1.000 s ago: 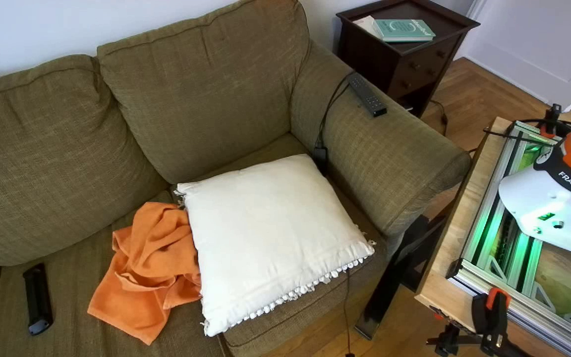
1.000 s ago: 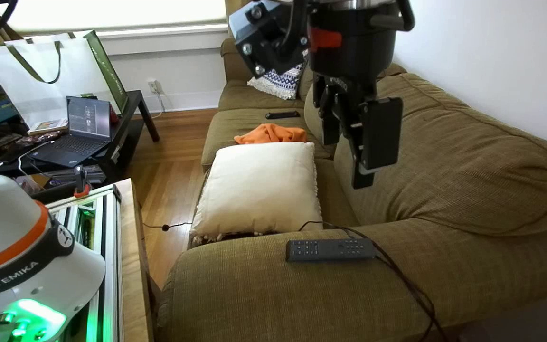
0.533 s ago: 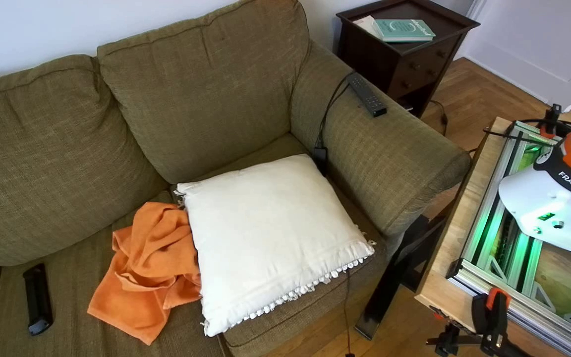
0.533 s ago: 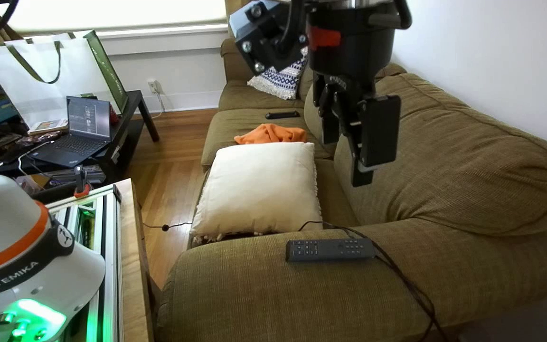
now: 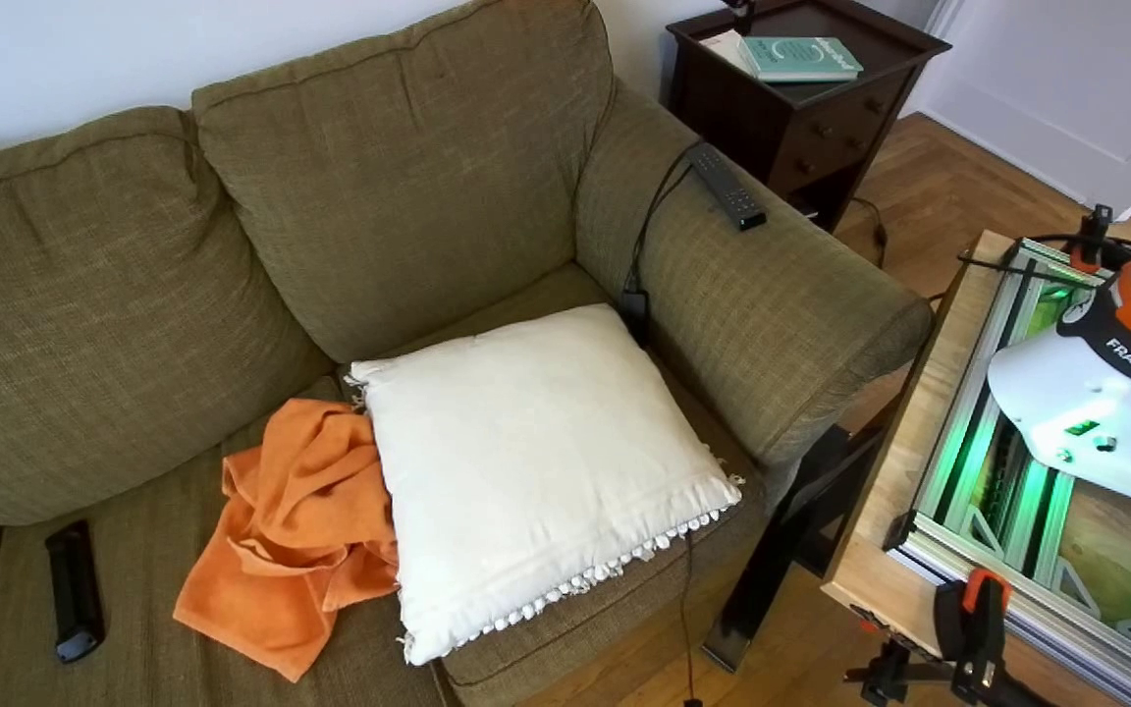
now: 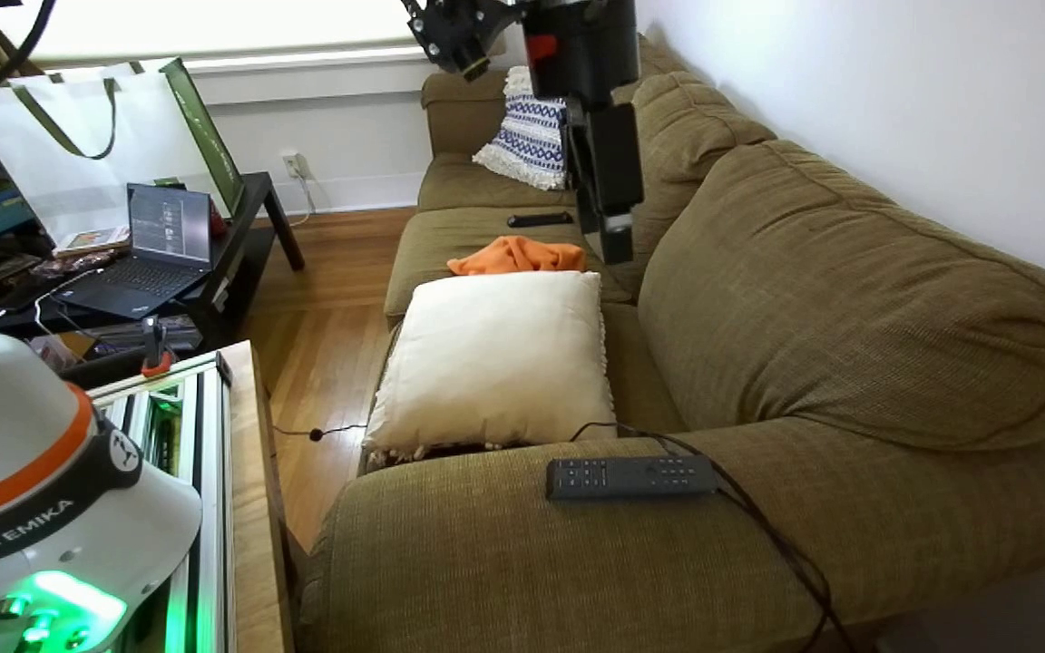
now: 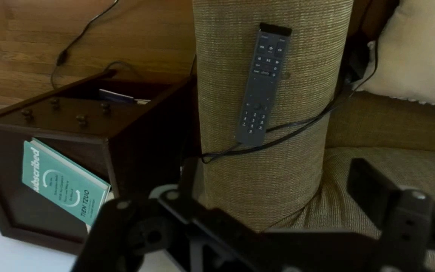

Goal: Put the white and blue pillow in an upright position against the couch backrest

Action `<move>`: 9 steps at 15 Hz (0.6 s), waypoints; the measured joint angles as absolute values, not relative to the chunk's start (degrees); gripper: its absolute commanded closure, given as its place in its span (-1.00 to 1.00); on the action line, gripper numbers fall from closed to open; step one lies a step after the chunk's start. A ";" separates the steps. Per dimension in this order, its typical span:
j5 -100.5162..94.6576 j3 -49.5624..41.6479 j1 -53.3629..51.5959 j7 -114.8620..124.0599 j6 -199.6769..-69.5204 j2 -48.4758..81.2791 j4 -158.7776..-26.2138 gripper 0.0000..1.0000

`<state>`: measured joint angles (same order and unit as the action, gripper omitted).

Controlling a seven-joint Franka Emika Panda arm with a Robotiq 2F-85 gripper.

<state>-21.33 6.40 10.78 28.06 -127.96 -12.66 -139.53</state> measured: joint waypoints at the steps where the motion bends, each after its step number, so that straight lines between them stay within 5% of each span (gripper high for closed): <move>1: -23.24 8.05 9.70 32.11 -127.08 -12.04 -139.53 -1.00; 9: -27.32 14.84 -2.71 51.45 -120.02 -1.43 -138.28 -1.00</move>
